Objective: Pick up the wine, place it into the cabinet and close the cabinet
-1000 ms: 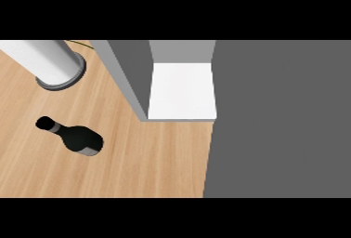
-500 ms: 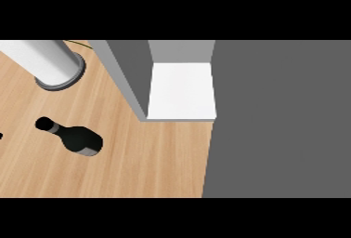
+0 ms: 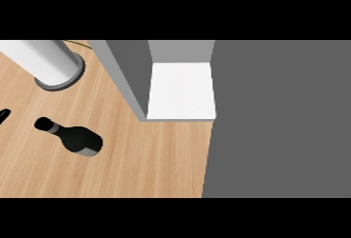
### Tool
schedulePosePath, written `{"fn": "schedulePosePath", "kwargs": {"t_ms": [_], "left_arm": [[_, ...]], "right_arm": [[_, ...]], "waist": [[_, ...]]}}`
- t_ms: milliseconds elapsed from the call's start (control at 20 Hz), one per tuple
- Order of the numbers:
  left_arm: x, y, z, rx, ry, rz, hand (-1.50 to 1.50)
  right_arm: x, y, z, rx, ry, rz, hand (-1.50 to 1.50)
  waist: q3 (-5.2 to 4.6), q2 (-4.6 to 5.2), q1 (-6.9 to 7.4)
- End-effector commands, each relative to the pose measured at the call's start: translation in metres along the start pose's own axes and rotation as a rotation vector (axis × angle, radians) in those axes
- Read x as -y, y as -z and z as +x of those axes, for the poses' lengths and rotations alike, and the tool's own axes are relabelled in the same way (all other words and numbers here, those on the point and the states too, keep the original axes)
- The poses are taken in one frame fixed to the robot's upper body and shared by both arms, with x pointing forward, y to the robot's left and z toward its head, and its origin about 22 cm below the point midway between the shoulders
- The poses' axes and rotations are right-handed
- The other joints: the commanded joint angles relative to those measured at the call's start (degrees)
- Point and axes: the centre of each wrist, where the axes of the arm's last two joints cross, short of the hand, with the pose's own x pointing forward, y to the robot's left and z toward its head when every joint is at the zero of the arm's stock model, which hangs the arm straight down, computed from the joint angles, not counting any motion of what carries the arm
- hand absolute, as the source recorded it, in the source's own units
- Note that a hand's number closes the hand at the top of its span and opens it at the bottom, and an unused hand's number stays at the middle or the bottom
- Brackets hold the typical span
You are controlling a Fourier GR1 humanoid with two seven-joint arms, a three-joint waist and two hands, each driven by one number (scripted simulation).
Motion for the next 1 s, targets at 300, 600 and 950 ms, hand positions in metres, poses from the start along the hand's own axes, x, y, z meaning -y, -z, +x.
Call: {"fn": "schedulePosePath", "kwargs": {"t_ms": [300,600,950], "left_arm": [[-0.041,0.01,-0.041,-0.06,0.048,0.065,-1.5],[-0.064,0.013,-0.081,-0.139,0.073,0.07,-1.5],[-0.074,0.014,-0.121,-0.21,0.075,0.053,-1.5]], "right_arm": [[-0.008,-0.011,0.02,0.024,0.034,0.015,-1.5],[0.0,-0.009,0.012,0.031,0.035,0.012,-1.5],[-0.007,-0.003,0.027,0.036,0.05,0.021,-1.5]], "waist": [[-0.01,0.0,-0.02],[-0.02,0.1,-0.33],[-0.06,0.08,-0.14]]}}
